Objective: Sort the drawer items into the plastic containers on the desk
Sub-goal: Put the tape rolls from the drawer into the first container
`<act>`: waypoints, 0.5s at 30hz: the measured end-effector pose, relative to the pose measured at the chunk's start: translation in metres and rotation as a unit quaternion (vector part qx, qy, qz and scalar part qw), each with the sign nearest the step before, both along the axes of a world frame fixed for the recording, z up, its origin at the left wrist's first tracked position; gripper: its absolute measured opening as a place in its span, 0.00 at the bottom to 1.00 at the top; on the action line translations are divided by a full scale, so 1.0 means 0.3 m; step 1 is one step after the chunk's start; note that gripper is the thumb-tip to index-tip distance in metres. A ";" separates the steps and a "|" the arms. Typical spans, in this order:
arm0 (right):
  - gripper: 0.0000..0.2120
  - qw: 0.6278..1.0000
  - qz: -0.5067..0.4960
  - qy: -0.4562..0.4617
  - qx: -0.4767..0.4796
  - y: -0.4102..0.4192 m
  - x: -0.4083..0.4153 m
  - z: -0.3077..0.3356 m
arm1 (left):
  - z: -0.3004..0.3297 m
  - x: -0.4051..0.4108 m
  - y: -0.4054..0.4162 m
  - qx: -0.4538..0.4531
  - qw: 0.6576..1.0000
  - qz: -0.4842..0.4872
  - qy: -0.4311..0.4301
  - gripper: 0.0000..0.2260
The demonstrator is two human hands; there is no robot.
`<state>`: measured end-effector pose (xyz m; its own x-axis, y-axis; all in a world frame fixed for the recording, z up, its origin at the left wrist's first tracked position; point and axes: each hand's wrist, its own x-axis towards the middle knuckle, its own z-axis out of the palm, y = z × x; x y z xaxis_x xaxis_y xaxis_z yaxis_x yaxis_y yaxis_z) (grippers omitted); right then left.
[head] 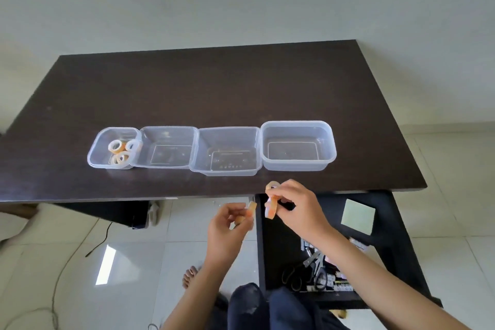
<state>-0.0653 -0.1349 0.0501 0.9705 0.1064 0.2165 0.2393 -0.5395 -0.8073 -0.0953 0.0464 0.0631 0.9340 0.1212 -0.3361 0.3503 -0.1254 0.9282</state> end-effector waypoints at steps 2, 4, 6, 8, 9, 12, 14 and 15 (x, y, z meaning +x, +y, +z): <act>0.12 1.000 -0.005 -0.002 0.025 0.103 0.035 0.051 | 0.050 0.043 0.100 -0.010 0.999 0.015 -0.028 0.09; 0.11 0.999 -0.011 0.004 0.051 0.226 0.075 0.096 | 0.103 0.095 0.213 -0.022 0.998 0.034 -0.057 0.09; 0.10 0.998 -0.004 -0.001 0.062 0.356 0.121 0.123 | 0.146 0.147 0.339 -0.034 0.995 0.056 -0.081 0.10; 0.10 0.998 0.005 -0.016 0.064 0.484 0.182 0.145 | 0.180 0.204 0.472 -0.037 0.991 0.072 -0.103 0.10; 0.10 0.998 0.006 -0.026 0.064 0.542 0.218 0.158 | 0.197 0.236 0.535 -0.040 0.990 0.078 -0.113 0.09; 0.10 0.997 -0.002 -0.054 0.053 0.710 0.331 0.188 | 0.225 0.336 0.708 -0.036 0.986 0.099 -0.131 0.08; 0.10 0.997 -0.007 -0.059 0.045 0.818 0.393 0.202 | 0.234 0.393 0.815 -0.020 0.984 0.115 -0.134 0.07; 0.10 0.998 -0.006 -0.051 0.042 0.871 0.421 0.207 | 0.235 0.423 0.868 -0.010 0.983 0.122 -0.138 0.07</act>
<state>0.0610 0.1264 0.1123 0.9438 0.0733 0.3221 0.3171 -0.4745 -0.8211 0.0316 0.3068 0.1336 0.9340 0.3486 -0.0778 0.1011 -0.0491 0.9937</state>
